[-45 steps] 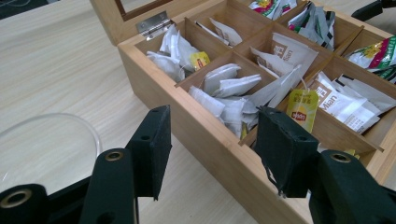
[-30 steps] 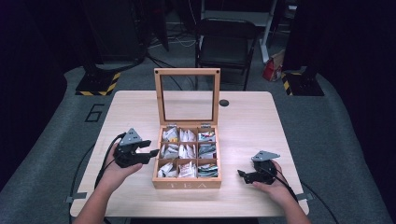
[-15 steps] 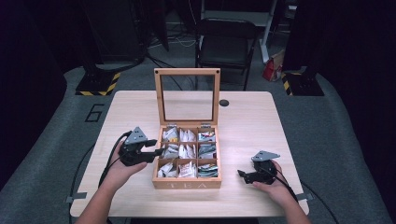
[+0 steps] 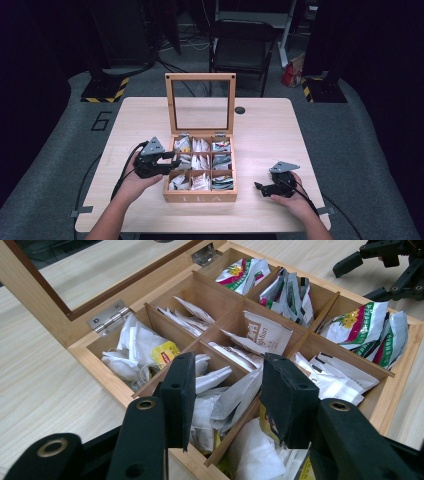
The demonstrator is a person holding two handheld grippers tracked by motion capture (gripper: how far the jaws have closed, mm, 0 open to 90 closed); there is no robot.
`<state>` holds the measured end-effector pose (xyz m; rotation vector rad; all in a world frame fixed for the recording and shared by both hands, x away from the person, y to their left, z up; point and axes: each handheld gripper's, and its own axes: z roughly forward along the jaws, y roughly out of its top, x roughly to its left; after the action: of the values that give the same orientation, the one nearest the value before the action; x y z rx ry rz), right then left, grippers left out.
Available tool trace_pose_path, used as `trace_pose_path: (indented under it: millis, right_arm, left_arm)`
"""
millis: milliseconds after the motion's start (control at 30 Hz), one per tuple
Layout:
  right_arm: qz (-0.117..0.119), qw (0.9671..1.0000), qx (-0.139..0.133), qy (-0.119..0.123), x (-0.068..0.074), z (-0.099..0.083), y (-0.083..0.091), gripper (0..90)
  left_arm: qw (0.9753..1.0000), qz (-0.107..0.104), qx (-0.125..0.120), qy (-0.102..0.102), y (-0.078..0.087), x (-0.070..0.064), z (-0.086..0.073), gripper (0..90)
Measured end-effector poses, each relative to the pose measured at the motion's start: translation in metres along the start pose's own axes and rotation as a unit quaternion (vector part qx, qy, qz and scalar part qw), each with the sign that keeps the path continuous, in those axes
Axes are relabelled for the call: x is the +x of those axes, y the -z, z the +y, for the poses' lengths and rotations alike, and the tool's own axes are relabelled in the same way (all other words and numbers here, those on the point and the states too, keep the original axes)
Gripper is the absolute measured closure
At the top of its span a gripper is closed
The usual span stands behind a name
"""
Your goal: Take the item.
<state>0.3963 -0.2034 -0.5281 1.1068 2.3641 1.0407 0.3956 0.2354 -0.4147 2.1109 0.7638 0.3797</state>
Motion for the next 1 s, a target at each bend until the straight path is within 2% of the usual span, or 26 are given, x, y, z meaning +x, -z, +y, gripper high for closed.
trace_pose_path:
  millis: [267, 400, 900, 1000]
  right_arm:
    - [0.0, 1.0, 0.0, 0.0, 0.0, 0.0, 0.0, 13.3]
    - [0.0, 1.0, 0.0, 0.0, 0.0, 0.0, 0.0, 13.3]
    - [0.0, 1.0, 0.0, 0.0, 0.0, 0.0, 0.0, 13.3]
    - [0.0, 1.0, 0.0, 0.0, 0.0, 0.0, 0.0, 13.3]
  left_arm:
    - [0.9999, -0.01, 0.002, 0.002, -0.007, -0.002, -0.002, 60.7]
    - [0.9999, -0.011, 0.002, -0.005, -0.011, -0.003, -0.001, 64.0]
    - [0.9995, -0.027, 0.017, -0.006, -0.023, -0.005, -0.001, 72.7]
    - [0.9995, -0.028, 0.014, 0.001, -0.026, -0.005, -0.003, 75.9]
